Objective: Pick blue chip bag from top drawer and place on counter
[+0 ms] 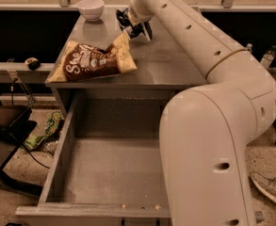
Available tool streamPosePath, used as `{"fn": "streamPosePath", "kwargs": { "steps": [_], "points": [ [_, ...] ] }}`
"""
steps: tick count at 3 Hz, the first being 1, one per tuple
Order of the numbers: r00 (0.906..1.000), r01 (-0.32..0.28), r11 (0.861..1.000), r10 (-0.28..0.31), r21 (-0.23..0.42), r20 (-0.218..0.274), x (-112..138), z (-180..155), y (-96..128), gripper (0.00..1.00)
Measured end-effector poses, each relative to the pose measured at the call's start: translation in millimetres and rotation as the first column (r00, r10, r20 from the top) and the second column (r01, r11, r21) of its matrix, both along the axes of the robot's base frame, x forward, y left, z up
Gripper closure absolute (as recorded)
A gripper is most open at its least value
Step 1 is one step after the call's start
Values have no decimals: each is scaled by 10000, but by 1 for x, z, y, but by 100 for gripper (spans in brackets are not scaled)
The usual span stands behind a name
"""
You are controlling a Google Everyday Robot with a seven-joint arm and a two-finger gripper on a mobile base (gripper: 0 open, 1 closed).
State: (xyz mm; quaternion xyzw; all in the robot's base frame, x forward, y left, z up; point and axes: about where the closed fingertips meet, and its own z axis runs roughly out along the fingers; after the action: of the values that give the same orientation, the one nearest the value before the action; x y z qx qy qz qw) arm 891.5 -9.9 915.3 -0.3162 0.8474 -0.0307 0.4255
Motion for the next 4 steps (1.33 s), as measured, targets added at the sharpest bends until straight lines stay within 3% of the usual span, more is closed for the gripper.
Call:
{"fn": "streamPosePath", "kwargs": {
  "steps": [2, 3, 4],
  "points": [
    [10000, -1, 10000, 1, 0, -1, 0, 0, 0, 15],
    [10000, -1, 10000, 1, 0, -1, 0, 0, 0, 0],
    [9985, -268, 9992, 254, 296, 476, -7, 16, -1, 0]
  ]
}}
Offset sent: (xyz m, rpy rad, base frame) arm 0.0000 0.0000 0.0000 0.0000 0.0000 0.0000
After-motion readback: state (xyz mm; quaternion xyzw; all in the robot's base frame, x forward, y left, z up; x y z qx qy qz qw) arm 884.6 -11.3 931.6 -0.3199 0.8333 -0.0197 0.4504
